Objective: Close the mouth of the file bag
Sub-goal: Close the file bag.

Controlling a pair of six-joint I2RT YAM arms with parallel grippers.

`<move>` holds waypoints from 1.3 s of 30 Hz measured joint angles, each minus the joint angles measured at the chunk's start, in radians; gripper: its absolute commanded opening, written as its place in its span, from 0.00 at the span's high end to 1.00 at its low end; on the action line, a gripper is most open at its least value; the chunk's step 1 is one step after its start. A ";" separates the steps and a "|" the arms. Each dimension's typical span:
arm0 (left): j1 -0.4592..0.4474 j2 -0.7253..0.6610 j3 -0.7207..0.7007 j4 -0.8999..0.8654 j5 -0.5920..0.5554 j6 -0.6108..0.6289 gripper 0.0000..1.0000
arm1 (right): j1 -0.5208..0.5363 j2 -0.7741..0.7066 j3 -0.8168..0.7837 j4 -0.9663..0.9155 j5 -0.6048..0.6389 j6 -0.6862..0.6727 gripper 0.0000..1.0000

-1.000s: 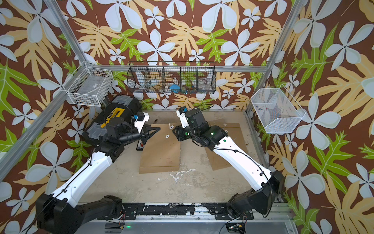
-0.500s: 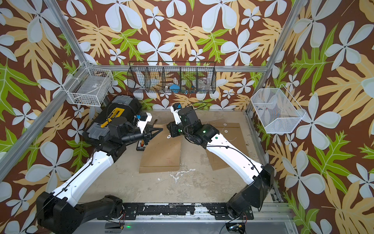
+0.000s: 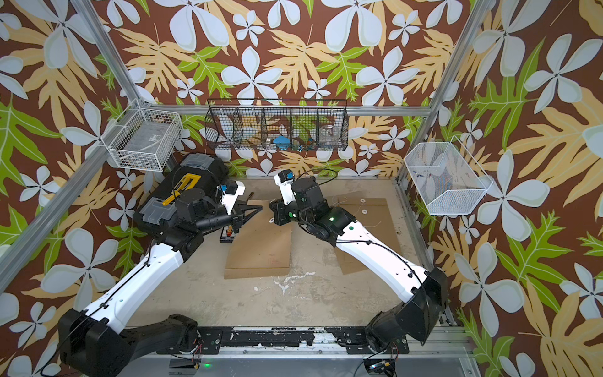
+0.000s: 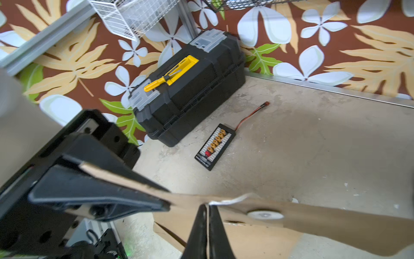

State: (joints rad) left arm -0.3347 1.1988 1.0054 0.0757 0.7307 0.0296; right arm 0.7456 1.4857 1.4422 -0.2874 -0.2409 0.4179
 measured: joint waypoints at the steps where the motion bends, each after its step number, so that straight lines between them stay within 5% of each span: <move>1: 0.000 0.002 0.001 0.000 -0.005 -0.001 1.00 | 0.000 -0.005 -0.013 0.013 -0.024 0.000 0.92; 10: 0.000 0.006 0.009 -0.001 -0.064 -0.024 1.00 | -0.010 -0.112 -0.204 0.081 -0.176 0.001 0.89; 20: 0.000 0.011 0.008 0.002 -0.039 -0.069 1.00 | -0.084 -0.106 -0.166 0.078 -0.106 0.015 0.72; 31: -0.018 0.006 -0.011 0.010 -0.011 -0.088 1.00 | -0.084 -0.016 -0.079 0.109 -0.119 0.035 0.74; 39: -0.027 0.007 -0.011 0.014 -0.017 -0.088 1.00 | -0.079 0.016 -0.055 0.129 -0.129 0.075 0.85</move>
State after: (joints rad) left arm -0.3622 1.2060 0.9947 0.0898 0.7139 -0.0582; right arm 0.6670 1.5021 1.3876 -0.1589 -0.3702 0.4927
